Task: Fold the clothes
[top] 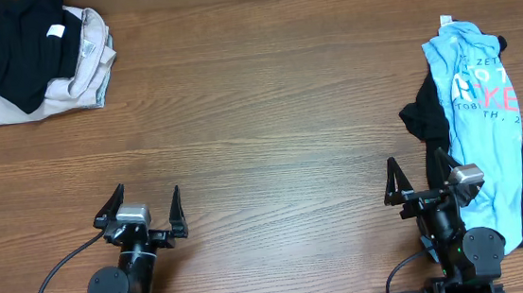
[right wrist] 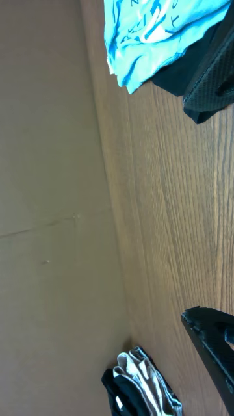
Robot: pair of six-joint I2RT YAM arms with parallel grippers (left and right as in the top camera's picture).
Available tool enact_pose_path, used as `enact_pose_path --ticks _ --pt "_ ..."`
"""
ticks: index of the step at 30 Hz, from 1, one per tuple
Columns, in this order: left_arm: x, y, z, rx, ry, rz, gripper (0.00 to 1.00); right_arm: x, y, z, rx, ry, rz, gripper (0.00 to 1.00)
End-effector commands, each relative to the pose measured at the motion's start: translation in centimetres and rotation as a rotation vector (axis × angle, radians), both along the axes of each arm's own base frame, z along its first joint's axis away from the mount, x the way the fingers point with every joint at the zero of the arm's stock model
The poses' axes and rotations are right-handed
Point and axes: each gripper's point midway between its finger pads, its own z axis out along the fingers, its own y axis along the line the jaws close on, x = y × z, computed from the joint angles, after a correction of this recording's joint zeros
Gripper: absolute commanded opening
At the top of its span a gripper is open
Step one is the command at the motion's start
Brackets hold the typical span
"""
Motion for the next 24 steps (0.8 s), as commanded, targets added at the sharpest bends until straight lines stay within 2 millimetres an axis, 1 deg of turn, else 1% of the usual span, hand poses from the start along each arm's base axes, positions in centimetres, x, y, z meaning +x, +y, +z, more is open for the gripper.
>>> enact_pose_path --ticks 1,11,14,16,24 --pt "0.01 0.22 0.01 -0.007 -0.008 0.014 1.0 -0.04 0.21 -0.11 0.002 -0.006 0.01 1.0" --pt "0.01 0.23 0.05 -0.006 -0.009 0.014 1.0 -0.01 0.03 -0.11 0.002 -0.006 -0.001 1.0" --pt "0.03 0.25 0.58 0.034 -0.036 0.013 1.0 -0.01 0.04 -0.11 0.002 -0.006 0.0 1.0" --pt "0.01 0.23 0.0 0.03 -0.012 0.012 1.0 -0.01 0.03 -0.12 0.002 -0.006 -0.001 1.0" --pt "0.01 0.16 0.13 0.016 -0.015 0.009 1.0 -0.01 0.03 0.18 0.004 -0.018 -0.001 1.0"
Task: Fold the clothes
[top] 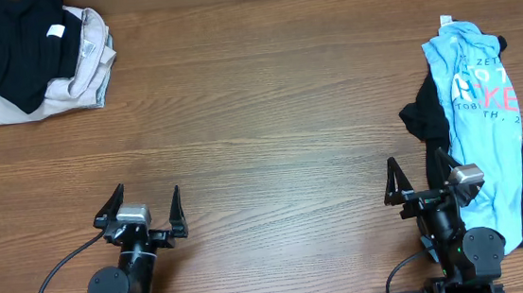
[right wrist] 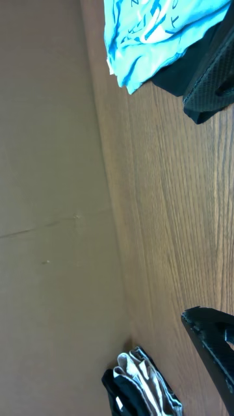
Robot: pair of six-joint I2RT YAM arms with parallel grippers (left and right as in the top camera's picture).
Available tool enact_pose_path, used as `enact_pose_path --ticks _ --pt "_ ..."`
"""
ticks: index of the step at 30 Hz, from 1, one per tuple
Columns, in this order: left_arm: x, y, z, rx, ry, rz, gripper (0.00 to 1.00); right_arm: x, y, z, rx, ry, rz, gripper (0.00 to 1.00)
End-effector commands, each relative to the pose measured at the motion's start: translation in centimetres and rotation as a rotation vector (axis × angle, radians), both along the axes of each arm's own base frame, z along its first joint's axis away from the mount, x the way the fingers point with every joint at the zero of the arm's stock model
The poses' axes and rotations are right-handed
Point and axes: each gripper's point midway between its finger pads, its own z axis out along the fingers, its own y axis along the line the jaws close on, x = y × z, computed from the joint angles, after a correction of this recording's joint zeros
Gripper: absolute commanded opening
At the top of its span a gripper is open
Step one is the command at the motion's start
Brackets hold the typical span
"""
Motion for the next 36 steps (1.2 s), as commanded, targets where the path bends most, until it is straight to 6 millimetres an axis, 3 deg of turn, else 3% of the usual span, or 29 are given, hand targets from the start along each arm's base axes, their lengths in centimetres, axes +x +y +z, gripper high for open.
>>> enact_pose_path --ticks 1,4,7,13,18,26,32,35,36 --pt "0.0 0.2 0.3 0.011 -0.019 0.009 1.0 0.0 0.0 0.4 0.016 -0.023 0.0 1.0" --pt "0.0 0.0 1.6 -0.009 -0.067 0.0 1.0 -0.1 0.3 1.7 0.06 -0.07 0.014 1.0" --pt "-0.3 -0.3 4.3 -0.003 -0.155 -0.013 1.0 -0.5 0.4 4.2 0.056 -0.155 0.022 1.0" --pt "-1.7 -0.5 10.0 0.017 -0.272 -0.015 1.0 -2.4 0.2 11.1 0.028 -0.327 0.014 1.0" --pt "-2.9 -0.8 15.3 0.027 -0.326 -0.025 1.0 -4.8 0.2 17.0 -0.096 -0.427 -0.012 1.0" --pt "-1.3 -2.5 21.9 0.033 -0.292 -0.144 1.0 -5.3 0.3 22.4 -0.15 -0.377 -0.019 1.0" --pt "0.7 -4.2 25.3 0.037 -0.257 -0.274 1.0 -4.8 0.4 24.6 -0.143 -0.388 -0.01 1.0" --pt "1.9 -4.4 25.4 0.031 -0.23 -0.305 1.0 -4.1 0.4 22.6 -0.14 -0.303 -0.004 1.0" --pt "2.2 -4.5 25.2 0.029 -0.223 -0.314 1.0 -3.8 0.6 20.7 -0.135 -0.227 0.015 1.0"
